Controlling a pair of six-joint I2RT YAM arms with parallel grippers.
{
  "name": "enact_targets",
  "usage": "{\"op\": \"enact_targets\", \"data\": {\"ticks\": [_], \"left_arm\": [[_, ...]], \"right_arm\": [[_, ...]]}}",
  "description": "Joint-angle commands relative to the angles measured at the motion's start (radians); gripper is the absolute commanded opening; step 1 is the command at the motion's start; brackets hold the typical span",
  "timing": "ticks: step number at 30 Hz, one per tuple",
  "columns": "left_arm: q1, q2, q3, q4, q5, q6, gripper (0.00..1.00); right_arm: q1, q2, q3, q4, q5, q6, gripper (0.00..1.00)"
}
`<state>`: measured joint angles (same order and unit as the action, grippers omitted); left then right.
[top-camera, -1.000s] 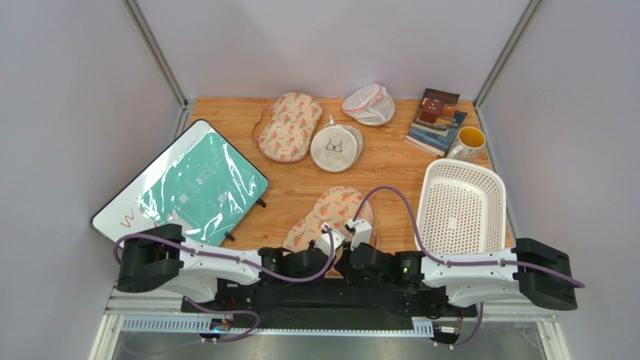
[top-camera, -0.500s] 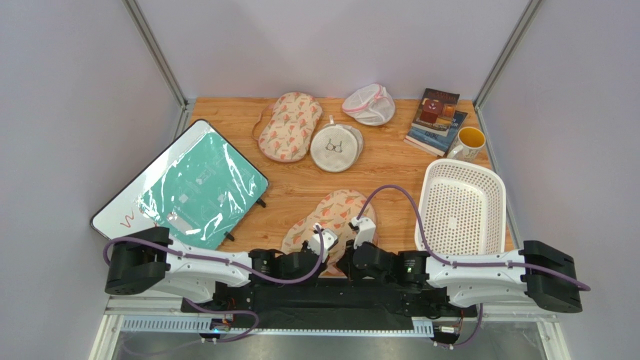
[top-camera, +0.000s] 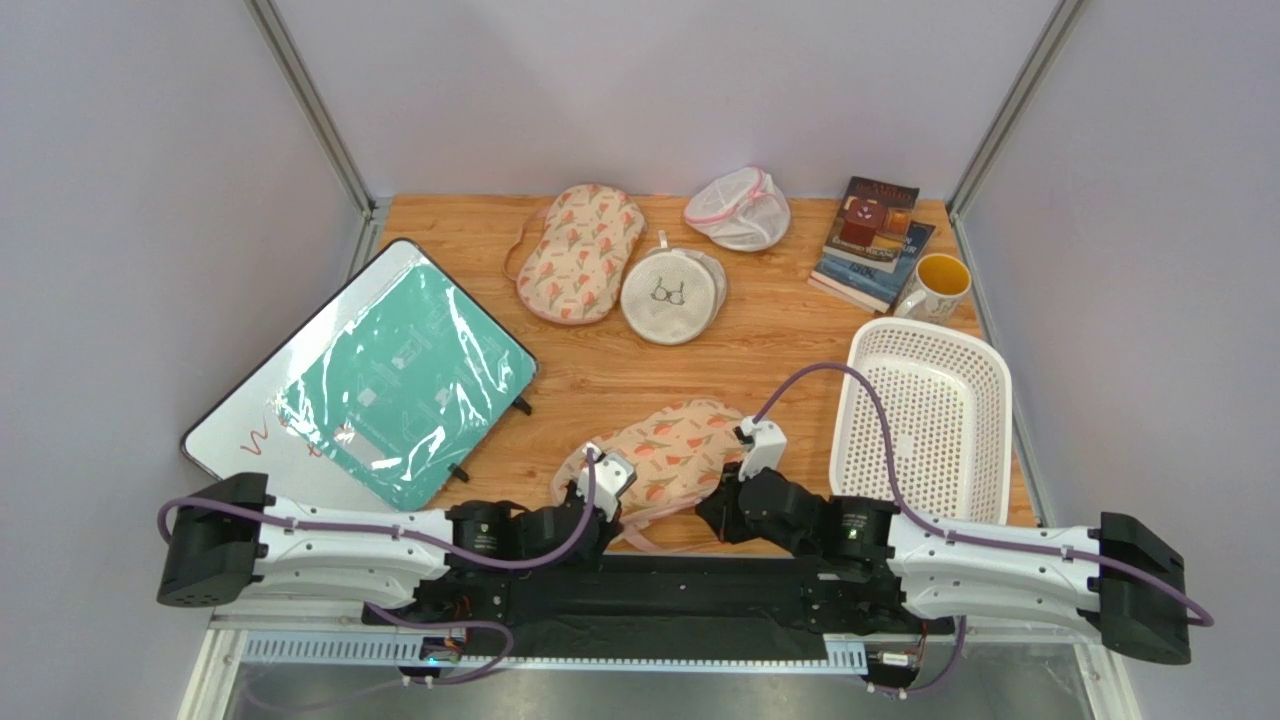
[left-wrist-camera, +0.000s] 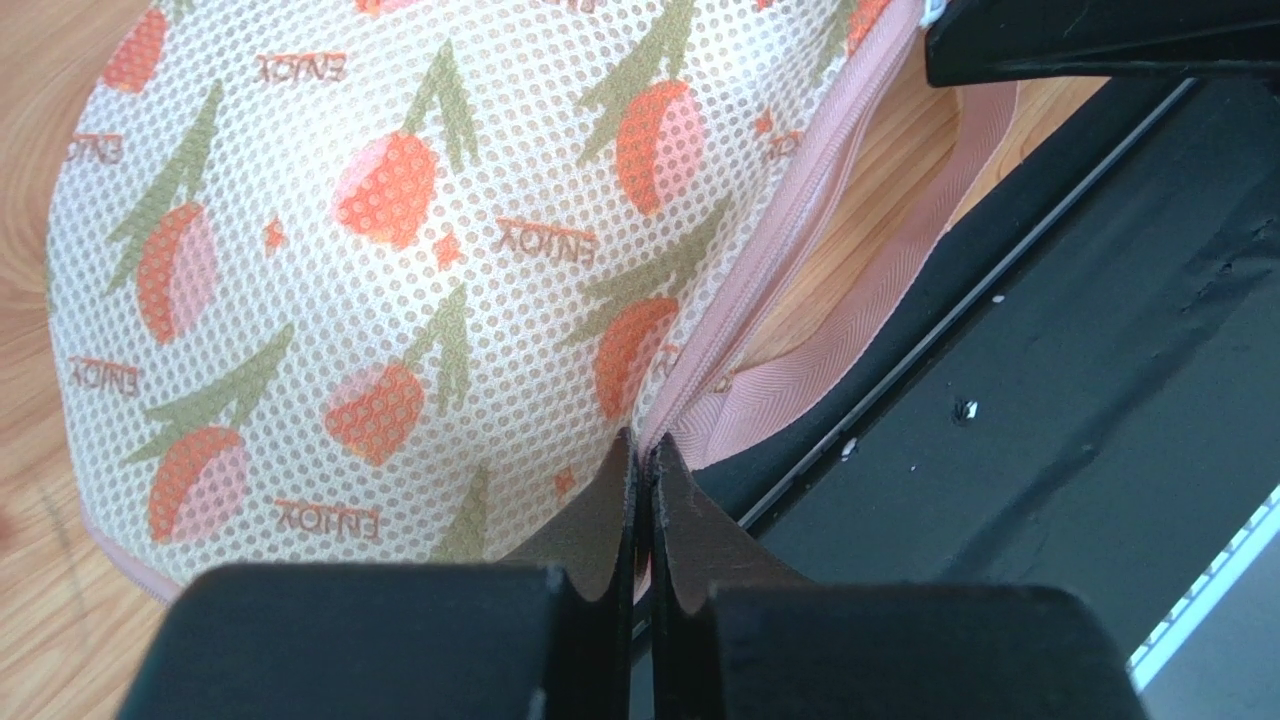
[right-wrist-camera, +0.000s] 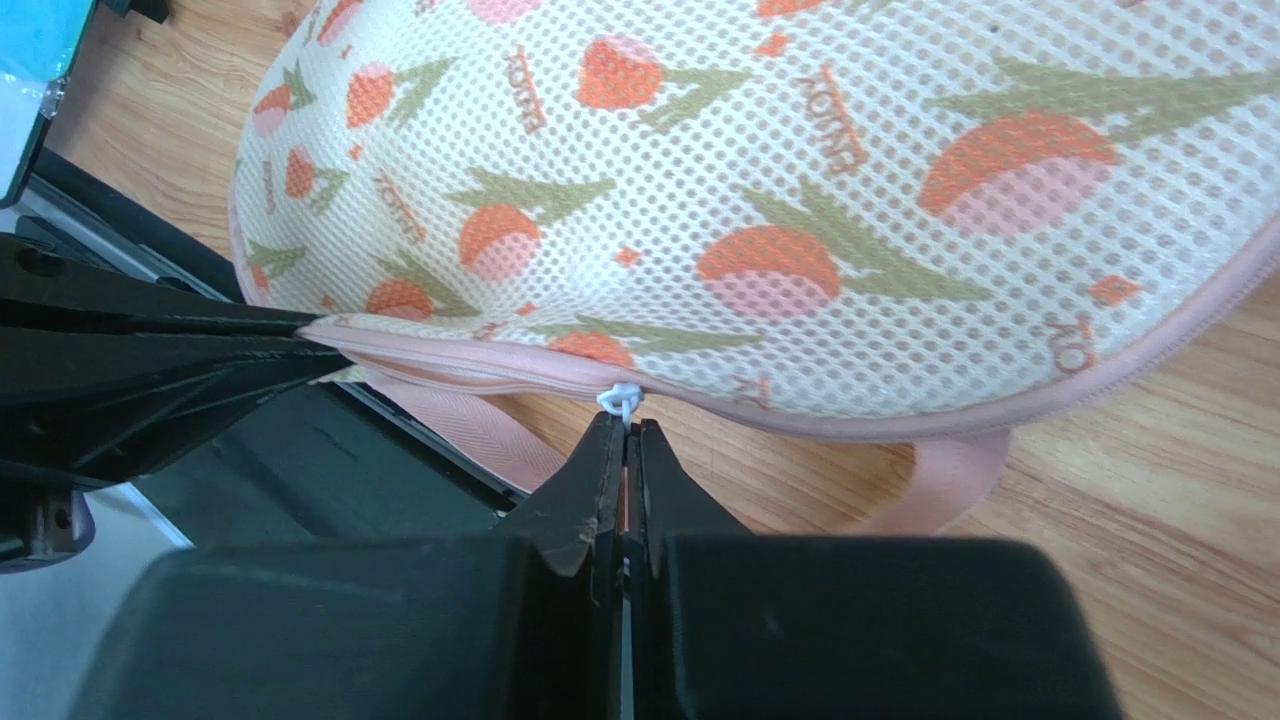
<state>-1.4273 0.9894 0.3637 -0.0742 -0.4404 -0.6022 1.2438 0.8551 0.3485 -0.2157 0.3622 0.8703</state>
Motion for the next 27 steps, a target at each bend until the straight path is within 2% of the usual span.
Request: {"op": "enact_targets", "data": {"ticks": [1,4,6,7,10,11,13,17,27], "left_arm": [[-0.005,-0.046,-0.003,-0.107,-0.031,0.012,0.00],[-0.005,-0.037,0.015,-0.119,-0.040,0.012,0.01],[-0.005,-0.032,0.026,-0.119,-0.037,0.013,0.13],[-0.005,-0.031,0.030,-0.116,-0.035,0.013,0.35],[-0.007,-0.035,0.053,-0.110,-0.026,0.027,0.67],[-0.007,-0.037,0.067,-0.107,-0.020,0.038,0.72],[-0.012,-0.029,0.086,-0.098,-0.018,0.054,0.76],[-0.022,0.014,0.147,-0.066,-0.003,0.087,0.77],[-0.027,0.291,0.222,0.111,0.008,0.119,0.77]], "right_arm": [[-0.010,-0.010,-0.005,-0.030,0.027,-0.014,0.00],[-0.010,0.021,0.007,-0.018,0.015,-0.014,0.00],[-0.010,0.041,0.015,-0.007,0.004,-0.017,0.00],[-0.010,0.047,0.017,0.004,-0.002,-0.019,0.00],[-0.009,0.076,0.026,0.022,-0.015,-0.020,0.00],[-0.007,0.082,0.026,0.025,-0.017,-0.021,0.00],[-0.009,0.099,0.027,0.047,-0.029,-0.021,0.00],[0.003,0.124,0.027,0.076,-0.039,-0.013,0.00],[0.052,0.190,0.049,0.131,-0.051,0.001,0.00]]}}
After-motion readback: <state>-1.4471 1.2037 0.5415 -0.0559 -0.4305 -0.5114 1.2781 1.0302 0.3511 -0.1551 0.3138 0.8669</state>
